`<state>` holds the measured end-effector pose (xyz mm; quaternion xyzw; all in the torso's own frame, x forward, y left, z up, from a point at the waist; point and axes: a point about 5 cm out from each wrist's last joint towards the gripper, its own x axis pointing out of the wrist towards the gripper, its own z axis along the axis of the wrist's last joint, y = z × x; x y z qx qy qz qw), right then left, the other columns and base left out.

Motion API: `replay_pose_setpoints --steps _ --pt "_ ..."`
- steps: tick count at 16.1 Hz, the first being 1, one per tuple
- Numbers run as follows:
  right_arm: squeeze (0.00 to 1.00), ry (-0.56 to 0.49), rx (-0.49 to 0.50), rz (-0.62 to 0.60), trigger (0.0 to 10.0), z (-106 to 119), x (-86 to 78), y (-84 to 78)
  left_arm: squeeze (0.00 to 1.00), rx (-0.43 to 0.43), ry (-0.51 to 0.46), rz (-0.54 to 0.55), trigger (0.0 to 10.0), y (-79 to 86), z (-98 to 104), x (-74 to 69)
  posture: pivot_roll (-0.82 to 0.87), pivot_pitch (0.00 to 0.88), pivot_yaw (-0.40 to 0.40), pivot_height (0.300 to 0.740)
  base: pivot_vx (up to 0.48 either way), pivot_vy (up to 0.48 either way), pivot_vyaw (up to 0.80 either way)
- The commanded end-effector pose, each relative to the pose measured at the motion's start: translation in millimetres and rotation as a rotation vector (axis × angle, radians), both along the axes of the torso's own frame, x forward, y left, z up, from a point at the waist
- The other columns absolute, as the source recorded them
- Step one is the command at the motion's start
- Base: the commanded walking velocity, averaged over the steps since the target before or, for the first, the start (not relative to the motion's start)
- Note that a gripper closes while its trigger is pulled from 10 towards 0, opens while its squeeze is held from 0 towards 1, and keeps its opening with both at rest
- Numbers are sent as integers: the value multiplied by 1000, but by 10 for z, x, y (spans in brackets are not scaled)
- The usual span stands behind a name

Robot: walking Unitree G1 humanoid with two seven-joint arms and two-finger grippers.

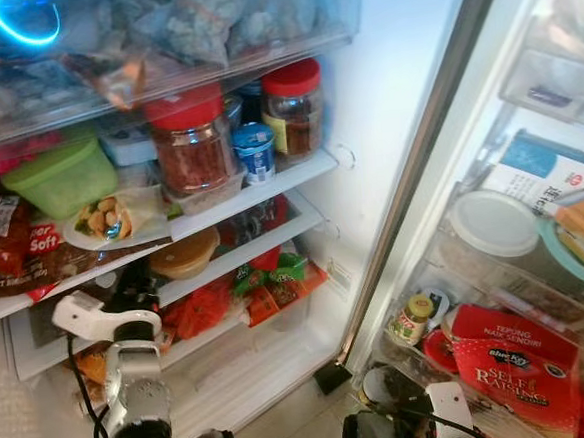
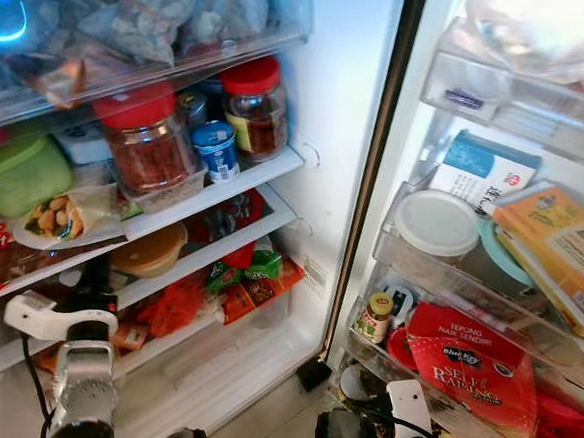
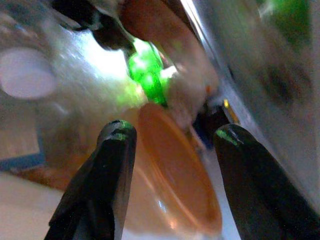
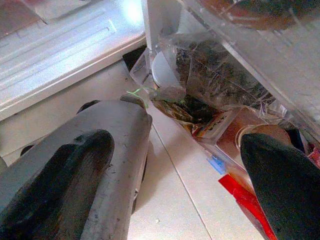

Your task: Restocking fridge

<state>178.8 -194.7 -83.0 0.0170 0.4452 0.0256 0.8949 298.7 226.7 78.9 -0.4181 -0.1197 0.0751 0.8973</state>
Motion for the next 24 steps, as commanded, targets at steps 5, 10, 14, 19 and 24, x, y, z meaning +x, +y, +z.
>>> replay_pose_setpoints --steps 5,10,14,19,24 --pt "0 31 5 0 10000 -29 -50 7 0 333 61 -236 10000 -263 -5 -127 -118 63 -43 641 0 0 0" --pt "0 33 1 14 10000 -29 -50 13 0 429 82 -336 10000 -390 -1 -124 -117 65 -43 641 0 0 0" --pt "0 29 -3 1 10000 -30 -51 12 0 481 83 -354 10000 -437 76 126 -130 66 -38 641 0 0 0" --pt "0 25 -12 -10 10000 -29 -49 3 0 620 76 -382 10000 -464 210 379 -145 66 -37 641 0 0 0" --pt "0 20 -13 -16 10000 -27 -48 1 0 687 65 -394 10000 -487 57 175 -140 65 -34 641 0 0 0"
